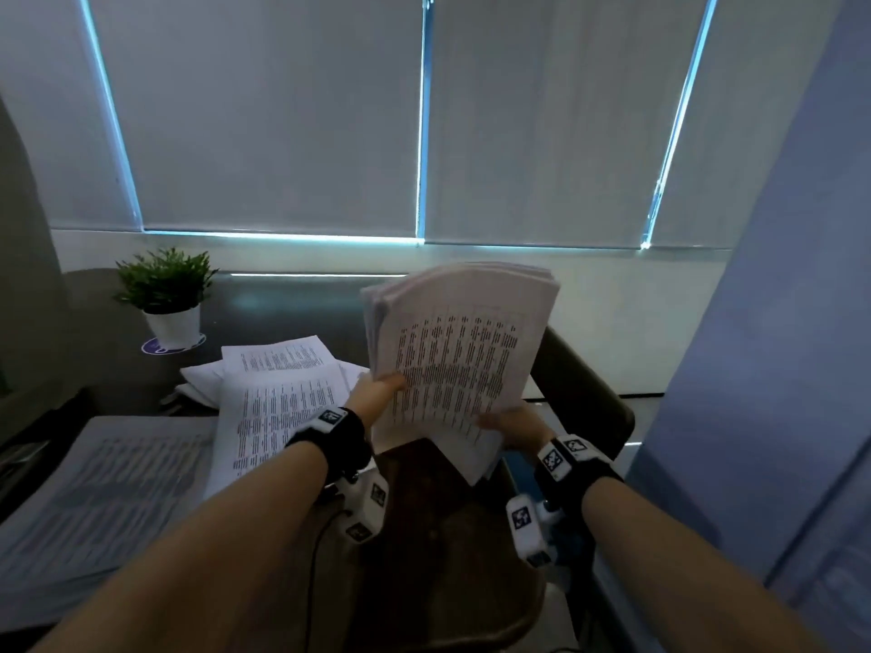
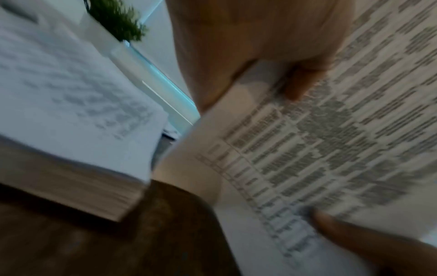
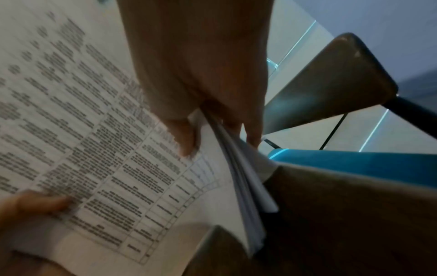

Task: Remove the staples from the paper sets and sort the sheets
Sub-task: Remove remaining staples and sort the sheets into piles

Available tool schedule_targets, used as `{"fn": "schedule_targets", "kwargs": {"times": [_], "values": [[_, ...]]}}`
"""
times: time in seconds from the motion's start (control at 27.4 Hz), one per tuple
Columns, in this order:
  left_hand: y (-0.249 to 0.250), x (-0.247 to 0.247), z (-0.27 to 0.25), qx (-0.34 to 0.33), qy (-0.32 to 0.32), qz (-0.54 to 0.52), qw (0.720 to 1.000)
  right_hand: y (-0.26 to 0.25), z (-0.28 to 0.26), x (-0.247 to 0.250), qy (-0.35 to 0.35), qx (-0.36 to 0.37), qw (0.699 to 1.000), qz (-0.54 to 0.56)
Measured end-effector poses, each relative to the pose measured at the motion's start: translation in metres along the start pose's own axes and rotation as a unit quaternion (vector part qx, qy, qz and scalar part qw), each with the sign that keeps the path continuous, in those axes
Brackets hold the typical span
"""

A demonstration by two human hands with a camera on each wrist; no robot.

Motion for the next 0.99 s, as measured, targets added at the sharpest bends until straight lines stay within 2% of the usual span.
{"fn": "schedule_targets", "kwargs": {"times": [0.04, 0.11, 0.18, 0.22, 0.29, 0.33, 0.4, 0.48, 0.55, 0.62, 0.66, 0.69, 0.77, 0.84, 0.91, 0.99], "values": [[0.004, 0.003, -0.002, -0.025, 0.029, 0.004, 0.999, -0.003, 0.005, 0.002, 0.031, 0.029, 0.999, -0.019], [0.034, 0.013, -0.003, -0.090, 0.064, -0.013, 0.994, -0.040, 0.014, 0.000, 0.074, 0.099, 0.992, -0.002], [0.059, 0.054, -0.002, -0.117, 0.160, -0.011, 0.980, -0.076, 0.035, -0.018, 0.056, 0.143, 0.987, 0.041], [0.062, 0.082, 0.001, -0.104, 0.221, 0.001, 0.970, -0.090, 0.045, -0.033, 0.024, 0.149, 0.988, 0.024], [0.038, 0.145, 0.008, -0.031, 0.315, 0.044, 0.948, -0.088, 0.070, -0.086, -0.081, 0.121, 0.985, -0.088], [0.019, 0.172, 0.009, 0.009, 0.342, 0.076, 0.937, -0.075, 0.080, -0.114, -0.119, 0.097, 0.978, -0.141], [-0.024, 0.213, 0.013, 0.093, 0.351, 0.140, 0.921, -0.046, 0.093, -0.165, -0.160, 0.067, 0.964, -0.201], [-0.058, 0.234, 0.013, 0.166, 0.337, 0.203, 0.904, -0.022, 0.093, -0.203, -0.203, 0.054, 0.947, -0.241], [-0.066, 0.237, 0.015, 0.207, 0.305, 0.305, 0.878, -0.004, 0.095, -0.218, -0.236, 0.038, 0.924, -0.300], [-0.046, 0.221, 0.027, 0.185, 0.297, 0.412, 0.841, -0.004, 0.110, -0.197, -0.199, 0.027, 0.931, -0.304], [-0.031, 0.199, 0.042, 0.151, 0.276, 0.446, 0.838, -0.009, 0.123, -0.176, -0.157, 0.030, 0.946, -0.281], [-0.014, 0.168, 0.059, 0.102, 0.234, 0.463, 0.848, -0.013, 0.137, -0.150, -0.107, 0.027, 0.960, -0.258], [0.004, 0.096, 0.094, 0.059, 0.116, 0.421, 0.898, -0.009, 0.167, -0.084, -0.022, -0.013, 0.961, -0.275], [0.002, 0.039, 0.117, 0.088, 0.030, 0.386, 0.918, 0.011, 0.182, -0.017, 0.056, -0.079, 0.947, -0.306], [-0.012, 0.003, 0.145, 0.134, 0.003, 0.387, 0.912, 0.043, 0.192, 0.033, 0.109, -0.138, 0.943, -0.284], [-0.027, -0.010, 0.174, 0.154, 0.009, 0.411, 0.898, 0.072, 0.207, 0.057, 0.112, -0.165, 0.944, -0.261]]}}
Point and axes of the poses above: each hand's wrist, its own z-axis towards the middle knuckle, its own x-axis out of the back of the hand, y = z × x, the point moved 8 cm from there along z, towards the middle knuckle, and after that the axes turned 9 degrees about x, right-handed, at the moved point
